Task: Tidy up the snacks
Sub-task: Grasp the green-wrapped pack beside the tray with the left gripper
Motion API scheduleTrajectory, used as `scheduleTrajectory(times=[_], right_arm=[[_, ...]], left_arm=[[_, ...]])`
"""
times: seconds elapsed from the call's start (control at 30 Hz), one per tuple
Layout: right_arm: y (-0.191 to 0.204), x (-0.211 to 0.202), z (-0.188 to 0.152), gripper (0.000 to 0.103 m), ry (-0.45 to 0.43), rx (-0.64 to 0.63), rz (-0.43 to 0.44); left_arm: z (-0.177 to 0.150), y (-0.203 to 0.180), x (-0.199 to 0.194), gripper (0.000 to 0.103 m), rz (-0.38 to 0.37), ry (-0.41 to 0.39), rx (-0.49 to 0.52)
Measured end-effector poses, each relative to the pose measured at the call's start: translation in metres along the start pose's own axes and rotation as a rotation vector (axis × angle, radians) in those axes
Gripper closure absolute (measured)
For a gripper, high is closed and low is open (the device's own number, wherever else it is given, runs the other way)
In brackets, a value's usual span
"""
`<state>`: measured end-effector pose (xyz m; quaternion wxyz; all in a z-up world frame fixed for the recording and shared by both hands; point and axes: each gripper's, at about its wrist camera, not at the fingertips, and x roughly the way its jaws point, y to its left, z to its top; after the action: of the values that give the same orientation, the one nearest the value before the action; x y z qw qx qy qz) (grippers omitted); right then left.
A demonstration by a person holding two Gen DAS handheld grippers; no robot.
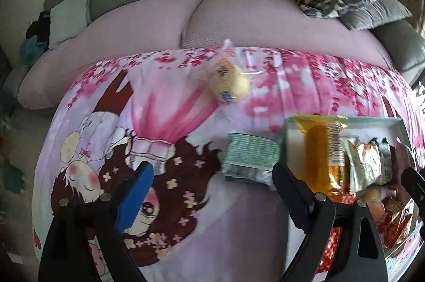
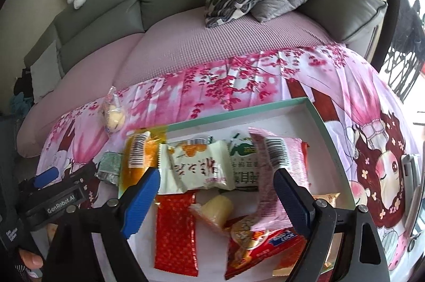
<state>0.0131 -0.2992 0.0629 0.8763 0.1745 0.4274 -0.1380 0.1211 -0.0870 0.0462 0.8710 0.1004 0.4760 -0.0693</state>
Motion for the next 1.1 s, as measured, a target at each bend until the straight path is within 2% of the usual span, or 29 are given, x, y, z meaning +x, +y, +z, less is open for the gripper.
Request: scheduleTrajectory(times=[0.13,0.43,0.57,0.77,0.93,1.1], right_arm=[[0.016,-0.004,0.002,0.014,-0.022,-0.033,-0.001],[0.061,-0.001,0.000,0.014,-0.034,-0.106,0.065],[0.075,0.014,-0.006,0.014,0.006,-0.134,0.052],[0.072,0.028,-0.013,0.014,0.044,-0.120,0.023],[0.064,0.031,-0.013,0.014,0.055,-0.105,0.007],[0.058,0.031,-0.013,0.014,0.058,-0.091,0.002]], left_arm=[[0.002,0.022,0.001,0.012,-0.002,-0.002,-0.041],[0.001,0.063,0.019,0.012,-0.003,0.036,-0.117],[-0.004,0.059,0.034,0.012,-0.021,0.078,-0.110],[-0.002,0.047,0.044,0.012,-0.071,0.091,-0.101],[0.001,0.026,0.052,0.012,-0.141,0.107,-0.081],[0.000,-0.002,0.060,0.012,-0.185,0.113,-0.016]])
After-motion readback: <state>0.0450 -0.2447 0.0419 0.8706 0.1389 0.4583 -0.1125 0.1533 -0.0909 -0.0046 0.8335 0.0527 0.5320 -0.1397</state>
